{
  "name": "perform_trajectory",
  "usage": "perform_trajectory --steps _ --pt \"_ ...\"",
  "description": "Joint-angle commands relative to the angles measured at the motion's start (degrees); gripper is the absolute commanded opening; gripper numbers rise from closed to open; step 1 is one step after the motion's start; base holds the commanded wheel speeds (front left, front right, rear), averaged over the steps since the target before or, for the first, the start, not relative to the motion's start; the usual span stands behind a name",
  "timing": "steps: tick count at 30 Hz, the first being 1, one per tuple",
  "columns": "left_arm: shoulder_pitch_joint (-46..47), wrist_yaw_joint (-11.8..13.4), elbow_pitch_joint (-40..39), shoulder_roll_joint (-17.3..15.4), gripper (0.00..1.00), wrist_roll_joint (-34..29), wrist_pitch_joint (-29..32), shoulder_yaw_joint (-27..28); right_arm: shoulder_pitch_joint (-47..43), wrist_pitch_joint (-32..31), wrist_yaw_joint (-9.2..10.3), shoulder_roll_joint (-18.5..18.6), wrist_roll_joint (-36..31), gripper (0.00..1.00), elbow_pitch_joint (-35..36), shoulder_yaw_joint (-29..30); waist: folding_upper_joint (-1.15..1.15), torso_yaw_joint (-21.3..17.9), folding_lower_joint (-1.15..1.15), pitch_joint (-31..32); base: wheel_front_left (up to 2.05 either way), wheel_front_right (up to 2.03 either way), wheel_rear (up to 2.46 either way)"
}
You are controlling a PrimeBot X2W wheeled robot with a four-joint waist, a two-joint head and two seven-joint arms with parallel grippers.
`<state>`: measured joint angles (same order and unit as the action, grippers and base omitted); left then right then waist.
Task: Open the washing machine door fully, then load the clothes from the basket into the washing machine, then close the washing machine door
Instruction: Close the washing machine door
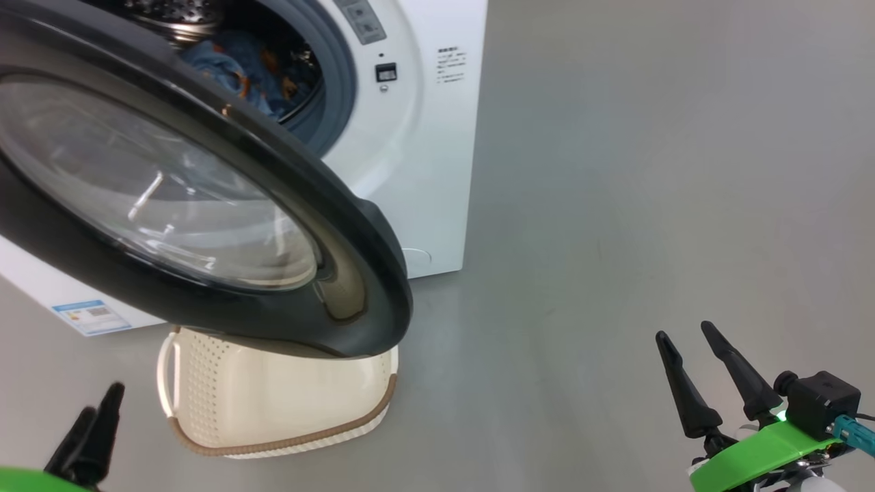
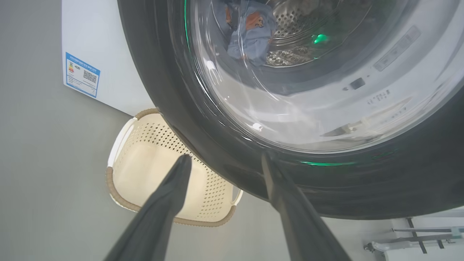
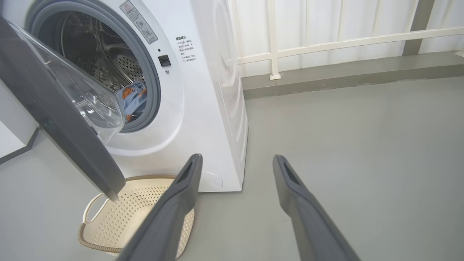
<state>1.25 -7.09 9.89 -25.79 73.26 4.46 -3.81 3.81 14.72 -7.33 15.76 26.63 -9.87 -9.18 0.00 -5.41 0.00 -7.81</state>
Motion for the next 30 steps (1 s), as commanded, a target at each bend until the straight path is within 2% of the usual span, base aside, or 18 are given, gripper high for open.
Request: perform_trajectory --steps 1,7,12,13,21,25,30 --pt "0.07 -0.40 -0.20 -2.73 1.00 -1.61 -4.70 0.51 -0.06 0.28 -0.16 0.84 -0.76 1.00 1.41 -0.65 0.00 -1.20 0.00 -0.36 0.00 0.00 0.00" --pt "-1.90 -0.40 4.40 -4.77 1.00 -7.91 -17.49 -5.90 -0.23 0.28 -0.16 0.73 -0.81 1.00 1.24 -0.24 0.00 -2.49 0.00 -0.29 0.00 0.00 0.00" --pt "-1.44 -0.40 7.64 -3.88 1.00 -14.48 -19.36 -6.23 -0.49 0.28 -0.16 0.69 -0.82 1.00 1.18 0.04 0.00 -2.78 0.00 0.02 0.00 0.00 0.00" --pt "-1.38 -0.40 7.44 -1.90 1.00 -19.32 -19.41 -3.24 -0.67 0.28 -0.16 0.74 -0.82 1.00 1.23 0.25 0.00 -2.77 0.00 0.17 0.00 0.00 0.00" --pt "-3.39 -0.40 3.50 7.38 1.00 -39.63 -19.44 6.43 -1.23 0.28 -0.16 0.92 -0.91 1.00 1.30 0.72 0.00 -2.44 0.00 1.12 0.00 0.00 0.00" --pt "-4.62 -0.40 0.86 11.29 1.00 -46.51 -19.44 9.78 -1.26 0.28 -0.16 1.04 -0.86 1.00 1.26 0.53 0.00 -2.37 0.00 1.41 0.00 0.00 0.00" --pt "-5.59 -0.40 -0.47 14.95 1.00 -50.86 -19.45 12.94 -1.21 0.28 -0.16 0.91 -0.89 1.00 1.03 0.10 0.00 -2.17 0.00 1.41 0.00 0.00 0.00"
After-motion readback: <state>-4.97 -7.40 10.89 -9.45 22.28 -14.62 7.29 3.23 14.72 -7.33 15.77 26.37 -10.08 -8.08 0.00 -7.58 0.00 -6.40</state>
